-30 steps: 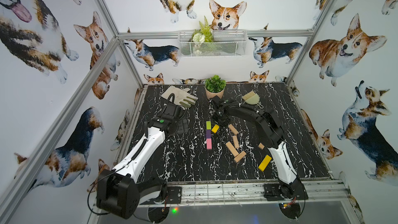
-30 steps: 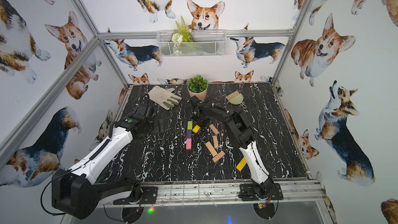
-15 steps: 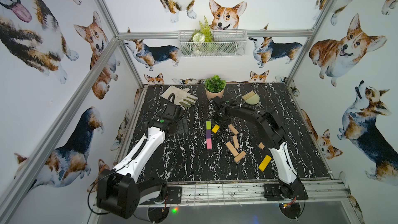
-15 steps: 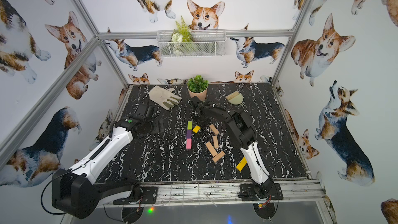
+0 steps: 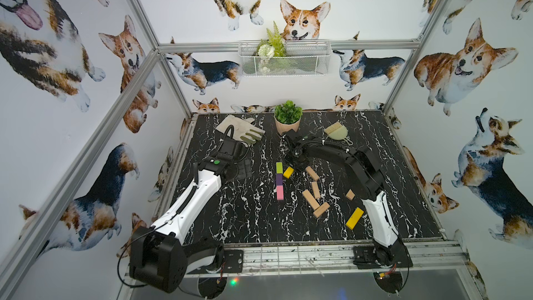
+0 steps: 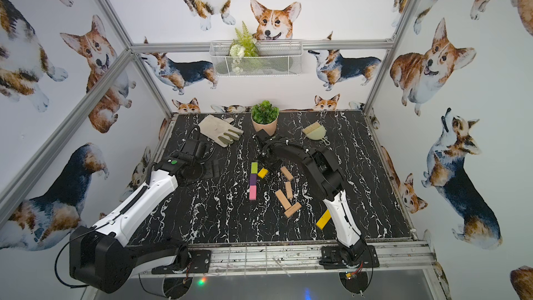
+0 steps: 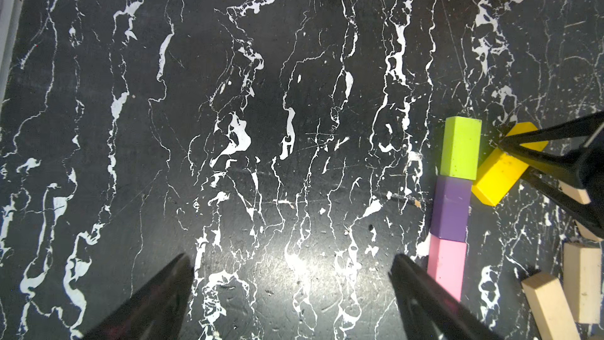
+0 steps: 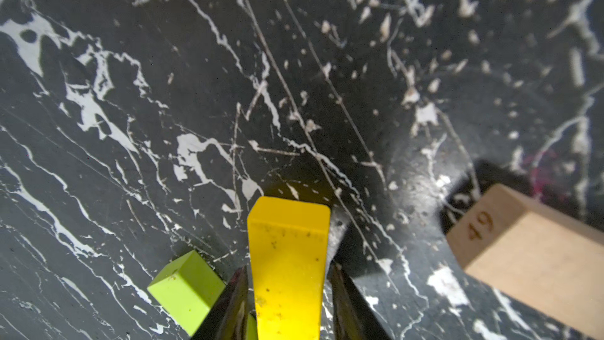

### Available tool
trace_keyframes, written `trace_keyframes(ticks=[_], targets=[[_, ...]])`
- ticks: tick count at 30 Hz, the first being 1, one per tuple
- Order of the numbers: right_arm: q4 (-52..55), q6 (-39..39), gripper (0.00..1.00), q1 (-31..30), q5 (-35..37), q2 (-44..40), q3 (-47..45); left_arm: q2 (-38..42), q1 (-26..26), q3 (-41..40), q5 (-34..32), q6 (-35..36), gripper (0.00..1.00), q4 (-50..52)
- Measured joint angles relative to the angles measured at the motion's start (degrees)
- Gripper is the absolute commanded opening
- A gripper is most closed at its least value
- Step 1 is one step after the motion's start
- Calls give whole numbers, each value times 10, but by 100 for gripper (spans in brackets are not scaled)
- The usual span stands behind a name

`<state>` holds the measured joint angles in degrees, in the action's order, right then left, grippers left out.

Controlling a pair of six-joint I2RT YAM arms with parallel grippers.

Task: Assemble the letter k with building blocks
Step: Assemble the building block at the center of the board, then pick up the building block from the center of the board.

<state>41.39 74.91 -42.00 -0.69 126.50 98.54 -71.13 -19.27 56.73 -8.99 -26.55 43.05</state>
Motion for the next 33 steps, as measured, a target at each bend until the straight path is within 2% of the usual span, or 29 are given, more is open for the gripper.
trace_keyframes(ticks=[3, 12, 17, 20, 21, 22, 23, 28, 33], targets=[[-7, 2, 67, 0, 0, -6, -7, 0, 0, 0, -2, 0, 96, 0], [-29, 0, 72, -1, 29, -82, -53, 8, -2, -2, -2, 4, 100, 0], [-47, -62, 76, -20, 76, -176, -58, 19, -17, -5, -6, 9, 100, -2], [-46, -140, 77, -24, 79, -235, -78, 19, -43, -5, -17, 10, 100, -3], [-38, -172, 82, -21, 80, -256, -89, 18, -52, -5, -19, 11, 100, -2], [-32, -206, 98, -17, 80, -275, -103, 16, -59, -5, -19, 11, 100, -3], [-17, -239, 100, -14, 83, -297, -124, 14, -63, -5, -19, 11, 100, -2], [60, -342, 100, -4, 111, -383, -225, 5, -94, -5, -7, -11, 98, -6], [111, -332, 100, 75, 157, -489, -308, -21, -202, 31, -6, -43, 97, -18]])
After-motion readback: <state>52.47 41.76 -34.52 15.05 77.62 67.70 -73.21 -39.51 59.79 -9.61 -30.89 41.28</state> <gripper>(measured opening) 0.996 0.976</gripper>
